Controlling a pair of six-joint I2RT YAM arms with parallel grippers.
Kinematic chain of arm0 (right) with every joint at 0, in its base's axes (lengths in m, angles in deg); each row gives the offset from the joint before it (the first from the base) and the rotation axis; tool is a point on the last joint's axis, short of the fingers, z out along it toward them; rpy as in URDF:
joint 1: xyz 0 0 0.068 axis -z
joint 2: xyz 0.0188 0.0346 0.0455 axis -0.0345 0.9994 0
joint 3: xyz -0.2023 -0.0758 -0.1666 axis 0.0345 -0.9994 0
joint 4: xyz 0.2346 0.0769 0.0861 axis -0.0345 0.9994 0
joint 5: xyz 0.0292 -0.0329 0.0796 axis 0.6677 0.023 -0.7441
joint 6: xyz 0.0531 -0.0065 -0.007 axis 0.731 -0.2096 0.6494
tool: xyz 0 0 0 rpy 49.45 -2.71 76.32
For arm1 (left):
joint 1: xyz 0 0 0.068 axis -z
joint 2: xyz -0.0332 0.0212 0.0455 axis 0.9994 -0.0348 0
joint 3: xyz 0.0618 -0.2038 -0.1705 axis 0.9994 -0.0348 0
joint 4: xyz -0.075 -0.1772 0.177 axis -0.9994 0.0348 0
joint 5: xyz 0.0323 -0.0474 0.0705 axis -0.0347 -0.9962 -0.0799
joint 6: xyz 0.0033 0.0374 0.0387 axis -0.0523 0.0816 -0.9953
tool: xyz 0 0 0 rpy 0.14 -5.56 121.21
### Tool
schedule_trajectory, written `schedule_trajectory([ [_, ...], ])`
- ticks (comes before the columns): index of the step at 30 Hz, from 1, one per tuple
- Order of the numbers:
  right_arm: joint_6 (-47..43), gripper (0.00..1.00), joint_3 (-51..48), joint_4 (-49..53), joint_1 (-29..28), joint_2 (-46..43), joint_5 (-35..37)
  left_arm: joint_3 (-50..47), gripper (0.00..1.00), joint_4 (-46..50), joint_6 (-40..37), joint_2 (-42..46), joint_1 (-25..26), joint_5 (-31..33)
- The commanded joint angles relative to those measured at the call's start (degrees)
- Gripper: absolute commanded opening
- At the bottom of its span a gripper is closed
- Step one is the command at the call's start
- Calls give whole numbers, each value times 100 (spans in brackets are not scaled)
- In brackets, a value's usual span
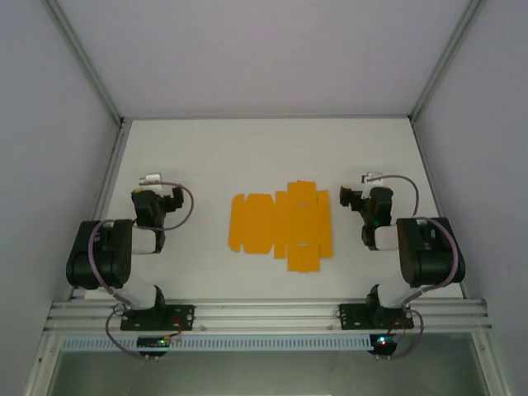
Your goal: Assemble paper box
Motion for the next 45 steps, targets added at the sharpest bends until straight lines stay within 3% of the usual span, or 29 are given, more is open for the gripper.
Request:
schedule_trajectory([
  [1,35,99,63,46,28,-16,-62,46,99,-11,-56,41,-8,-58],
  [29,113,99,60,59,153,-24,-340,51,99,7,-42,51,-38,-118],
  [35,141,99,-232,404,56,-1187,530,65,99,451,87,668,-65,204],
  [37,237,99,-254,961,-63,-2026,764,390,99,1663,161,1566,17,280],
  [38,396,99,-203,1335,-102,-2571,647,618,99,2370,630,2136,-11,426],
  [41,1197,99,645,3467,-182,-3980,212,1256,99,4080,1190,3546,-3,-42],
  [43,1465,100,1262,4735,-352,-4399,80,1433,99,4661,1691,4090,185,35],
  [45,1712,99,1753,5803,-631,-4606,-76,1520,99,5158,2284,4422,257,-582],
])
